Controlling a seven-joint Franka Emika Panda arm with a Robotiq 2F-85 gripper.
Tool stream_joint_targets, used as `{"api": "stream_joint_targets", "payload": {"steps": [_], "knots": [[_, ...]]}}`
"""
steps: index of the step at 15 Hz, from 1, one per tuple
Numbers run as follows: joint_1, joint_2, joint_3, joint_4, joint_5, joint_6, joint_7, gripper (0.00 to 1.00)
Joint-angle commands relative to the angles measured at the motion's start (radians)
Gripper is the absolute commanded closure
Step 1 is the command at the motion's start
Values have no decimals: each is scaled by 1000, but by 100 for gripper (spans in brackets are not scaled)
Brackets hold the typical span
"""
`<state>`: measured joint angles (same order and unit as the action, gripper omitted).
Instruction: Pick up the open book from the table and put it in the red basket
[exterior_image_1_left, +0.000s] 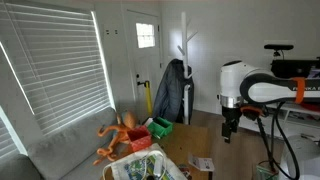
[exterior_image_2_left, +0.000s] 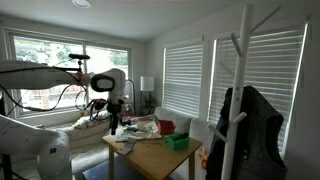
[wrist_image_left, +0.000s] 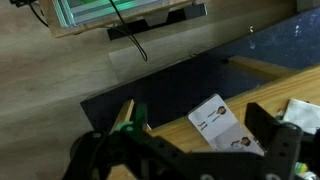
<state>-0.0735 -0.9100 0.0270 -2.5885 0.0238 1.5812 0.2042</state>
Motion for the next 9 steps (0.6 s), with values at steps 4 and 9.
{"api": "stream_joint_targets", "payload": {"steps": [4, 9], "knots": [[-4, 1, 3, 2, 2, -2, -3, 0], [-13, 22, 12, 12, 6, 40, 21, 0]]}}
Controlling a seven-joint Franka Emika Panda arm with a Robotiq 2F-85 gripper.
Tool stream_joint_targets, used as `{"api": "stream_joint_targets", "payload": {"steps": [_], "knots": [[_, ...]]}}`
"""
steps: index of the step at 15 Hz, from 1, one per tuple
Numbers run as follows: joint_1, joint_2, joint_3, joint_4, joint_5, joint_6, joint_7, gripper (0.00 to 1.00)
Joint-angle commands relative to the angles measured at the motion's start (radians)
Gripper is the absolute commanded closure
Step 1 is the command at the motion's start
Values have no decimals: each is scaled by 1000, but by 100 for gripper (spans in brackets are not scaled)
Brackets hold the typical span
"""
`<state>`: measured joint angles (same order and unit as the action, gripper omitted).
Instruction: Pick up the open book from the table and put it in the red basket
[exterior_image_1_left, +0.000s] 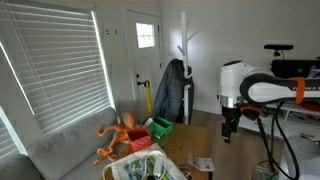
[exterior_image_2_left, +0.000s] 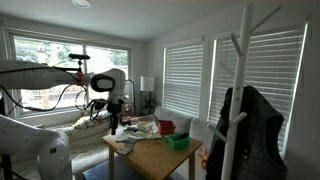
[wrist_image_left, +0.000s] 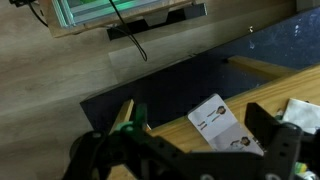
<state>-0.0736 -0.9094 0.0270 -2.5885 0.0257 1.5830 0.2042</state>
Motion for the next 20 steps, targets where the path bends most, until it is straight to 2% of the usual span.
{"api": "stream_joint_targets", "payload": {"steps": [1, 3, 6, 10, 12, 13, 15, 19, 20], "knots": [[-8, 31, 15, 18, -2, 70, 12, 0], [-16, 76, 37, 35, -25, 156, 26, 0], [-53, 176, 58, 72, 2, 281, 149, 0], [-86, 363, 106, 169, 14, 284, 357, 0], [-78, 433, 109, 210, 38, 277, 434, 0], [-59, 343, 87, 139, 0, 290, 369, 0], [-54, 385, 86, 155, -2, 291, 379, 0], [-56, 369, 85, 155, -2, 290, 378, 0], [-63, 429, 101, 192, 20, 257, 443, 0]]}}
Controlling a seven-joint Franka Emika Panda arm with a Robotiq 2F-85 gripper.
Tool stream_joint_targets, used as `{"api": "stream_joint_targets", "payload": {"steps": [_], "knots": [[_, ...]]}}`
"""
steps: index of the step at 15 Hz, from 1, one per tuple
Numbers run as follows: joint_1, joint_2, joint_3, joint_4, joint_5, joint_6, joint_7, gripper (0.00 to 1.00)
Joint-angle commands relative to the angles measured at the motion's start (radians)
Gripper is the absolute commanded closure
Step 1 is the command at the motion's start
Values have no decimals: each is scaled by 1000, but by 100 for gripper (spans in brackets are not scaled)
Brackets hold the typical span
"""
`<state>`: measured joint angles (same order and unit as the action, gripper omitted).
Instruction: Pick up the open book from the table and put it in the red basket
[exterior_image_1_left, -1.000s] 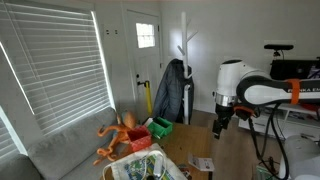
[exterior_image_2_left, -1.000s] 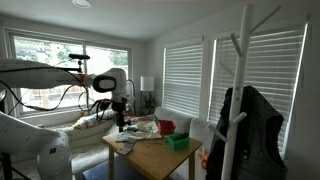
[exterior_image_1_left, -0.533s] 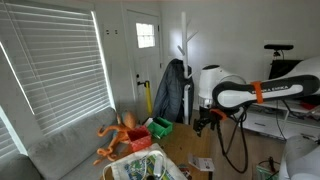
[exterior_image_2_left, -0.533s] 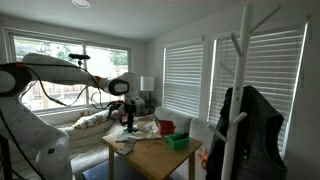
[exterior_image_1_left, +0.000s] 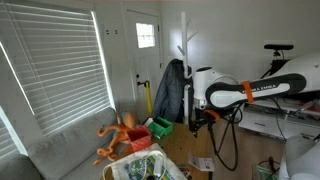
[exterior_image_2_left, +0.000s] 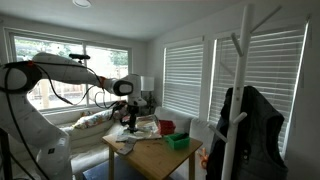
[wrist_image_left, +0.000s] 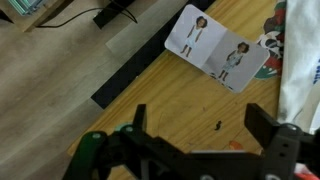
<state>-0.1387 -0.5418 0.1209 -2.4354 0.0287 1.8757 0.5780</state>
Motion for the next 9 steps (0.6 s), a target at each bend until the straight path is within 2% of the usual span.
{"api": "stream_joint_targets", "payload": {"steps": [1, 6, 9], "knots": [[-1, 107, 18, 68, 31, -57, 127, 0], [26, 291, 23, 182, 55, -135, 312, 0], [59, 402, 9, 256, 68, -175, 373, 0]]}}
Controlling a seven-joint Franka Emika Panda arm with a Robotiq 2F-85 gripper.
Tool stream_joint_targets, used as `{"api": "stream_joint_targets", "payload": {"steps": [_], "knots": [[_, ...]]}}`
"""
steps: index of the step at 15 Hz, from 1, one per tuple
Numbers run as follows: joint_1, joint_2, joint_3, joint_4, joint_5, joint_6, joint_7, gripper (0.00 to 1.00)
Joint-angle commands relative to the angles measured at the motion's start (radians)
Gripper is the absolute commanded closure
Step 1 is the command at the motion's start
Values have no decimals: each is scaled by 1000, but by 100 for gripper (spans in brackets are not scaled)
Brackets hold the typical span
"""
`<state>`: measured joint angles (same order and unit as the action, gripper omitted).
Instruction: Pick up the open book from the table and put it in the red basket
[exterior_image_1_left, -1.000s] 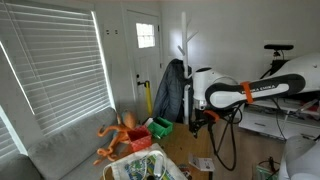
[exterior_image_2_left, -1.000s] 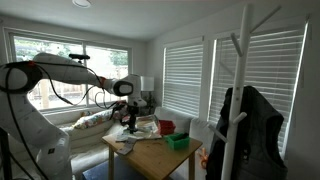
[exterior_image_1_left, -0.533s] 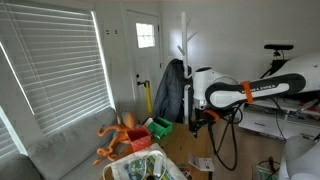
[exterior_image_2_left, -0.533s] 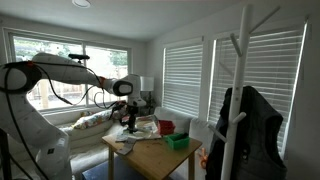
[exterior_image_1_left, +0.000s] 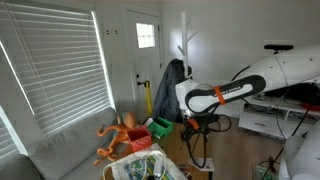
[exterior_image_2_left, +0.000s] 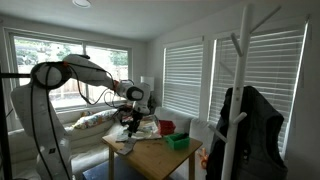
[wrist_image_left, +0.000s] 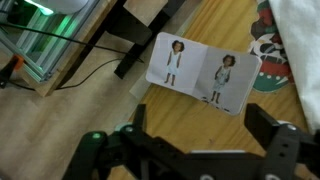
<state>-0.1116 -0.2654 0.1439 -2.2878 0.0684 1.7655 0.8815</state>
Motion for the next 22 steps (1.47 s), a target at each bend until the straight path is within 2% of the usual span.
{"api": "stream_joint_targets", "payload": {"steps": [1, 6, 9, 10, 12, 20, 22], "knots": [[44, 155, -18, 126, 36, -62, 73, 0], [91, 279, -39, 211, 52, -72, 100, 0], [113, 335, -49, 253, 41, -145, 129, 2], [119, 354, -53, 268, 29, -183, 141, 24], [127, 376, -62, 285, 28, -236, 159, 31], [152, 422, -90, 327, 13, -323, 219, 89], [156, 409, -96, 324, 3, -313, 249, 99]]}}
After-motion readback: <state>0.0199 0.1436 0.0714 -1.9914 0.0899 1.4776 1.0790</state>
